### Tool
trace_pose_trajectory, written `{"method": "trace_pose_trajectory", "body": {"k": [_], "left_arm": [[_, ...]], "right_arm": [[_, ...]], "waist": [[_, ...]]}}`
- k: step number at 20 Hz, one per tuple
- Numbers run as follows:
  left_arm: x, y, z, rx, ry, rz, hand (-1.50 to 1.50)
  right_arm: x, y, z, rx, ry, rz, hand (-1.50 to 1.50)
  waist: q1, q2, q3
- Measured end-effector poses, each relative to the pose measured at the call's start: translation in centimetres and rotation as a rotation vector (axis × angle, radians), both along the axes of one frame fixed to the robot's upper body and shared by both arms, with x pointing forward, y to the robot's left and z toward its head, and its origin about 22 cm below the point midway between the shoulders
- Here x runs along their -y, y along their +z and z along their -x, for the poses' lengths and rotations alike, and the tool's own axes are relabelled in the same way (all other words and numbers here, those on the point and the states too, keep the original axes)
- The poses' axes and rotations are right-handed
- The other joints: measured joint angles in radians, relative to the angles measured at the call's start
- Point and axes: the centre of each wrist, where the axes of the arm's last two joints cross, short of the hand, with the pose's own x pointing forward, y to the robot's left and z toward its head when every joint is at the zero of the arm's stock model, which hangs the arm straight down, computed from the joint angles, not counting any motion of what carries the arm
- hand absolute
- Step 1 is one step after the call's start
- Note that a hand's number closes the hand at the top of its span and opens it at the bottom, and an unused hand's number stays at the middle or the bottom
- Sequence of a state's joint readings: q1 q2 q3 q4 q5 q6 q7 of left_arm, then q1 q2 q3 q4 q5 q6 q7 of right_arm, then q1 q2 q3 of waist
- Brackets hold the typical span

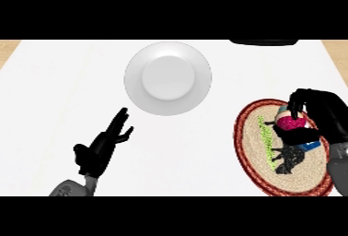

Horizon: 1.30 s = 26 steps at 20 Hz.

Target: Pick the cupcake from the placemat and place it in the plate

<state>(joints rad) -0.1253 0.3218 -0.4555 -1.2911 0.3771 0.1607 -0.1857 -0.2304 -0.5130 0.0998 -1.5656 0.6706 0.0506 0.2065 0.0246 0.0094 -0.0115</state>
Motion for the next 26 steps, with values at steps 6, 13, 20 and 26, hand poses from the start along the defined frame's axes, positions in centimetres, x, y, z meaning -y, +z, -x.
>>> {"method": "trace_pose_trajectory", "body": {"k": [6,13,20,26], "left_arm": [[-0.8,0.0,0.1,-0.005,0.015,-0.003,0.0],[-6.3,1.2,-0.2,0.064,0.163,-0.121,0.0],[-8.0,2.1,-0.8,0.091,0.207,-0.143,0.0],[-8.2,2.1,-0.9,0.097,0.205,-0.155,0.0]], "right_arm": [[-0.7,3.9,-0.9,0.185,0.055,-0.042,1.5],[-3.5,7.0,-2.5,0.295,0.117,-0.104,1.5],[-8.9,8.7,-5.7,0.279,0.177,-0.125,1.5],[-14.3,9.0,-8.8,0.222,0.231,-0.159,1.5]], "waist": [[-0.012,-0.005,-0.001],[-0.011,-0.009,0.009],[-0.012,-0.009,0.011],[-0.006,-0.006,0.011]]}}
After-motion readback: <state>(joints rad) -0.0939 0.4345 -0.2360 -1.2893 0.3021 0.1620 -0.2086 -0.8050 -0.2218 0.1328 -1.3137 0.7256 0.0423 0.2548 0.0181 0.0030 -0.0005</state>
